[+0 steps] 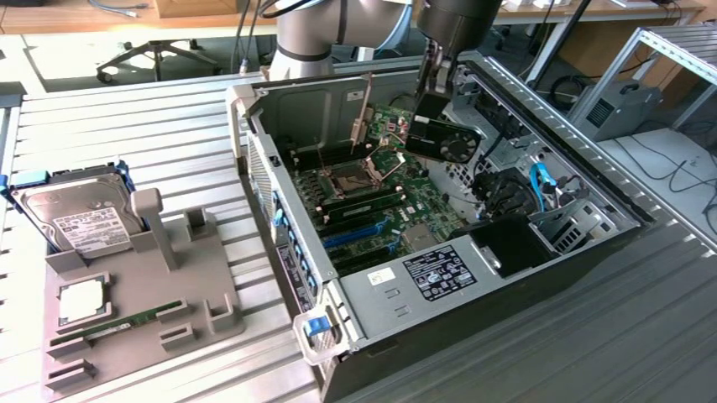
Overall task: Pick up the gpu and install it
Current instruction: 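Insert the gpu into the slot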
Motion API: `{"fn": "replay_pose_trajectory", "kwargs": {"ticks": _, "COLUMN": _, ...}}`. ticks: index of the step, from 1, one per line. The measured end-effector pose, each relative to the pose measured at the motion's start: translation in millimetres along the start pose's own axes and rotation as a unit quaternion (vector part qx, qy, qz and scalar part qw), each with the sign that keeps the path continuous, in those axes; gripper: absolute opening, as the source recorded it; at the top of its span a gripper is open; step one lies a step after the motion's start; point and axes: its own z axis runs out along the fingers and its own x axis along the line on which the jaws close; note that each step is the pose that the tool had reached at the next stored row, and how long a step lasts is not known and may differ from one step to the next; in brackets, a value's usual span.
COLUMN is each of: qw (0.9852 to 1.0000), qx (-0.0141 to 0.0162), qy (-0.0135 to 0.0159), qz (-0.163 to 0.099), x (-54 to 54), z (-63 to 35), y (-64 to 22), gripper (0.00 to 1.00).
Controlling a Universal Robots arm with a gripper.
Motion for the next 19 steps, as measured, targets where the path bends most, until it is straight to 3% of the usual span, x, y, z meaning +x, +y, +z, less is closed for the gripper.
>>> {"fn": "replay_pose_trajectory", "kwargs": {"ticks": 19, "qw": 0.9997, "qx": 0.0012, "qy": 0.0004, "qz": -0.025, "x": 0.0, "z": 0.1, "y": 0.0, "gripper": 0.27}}
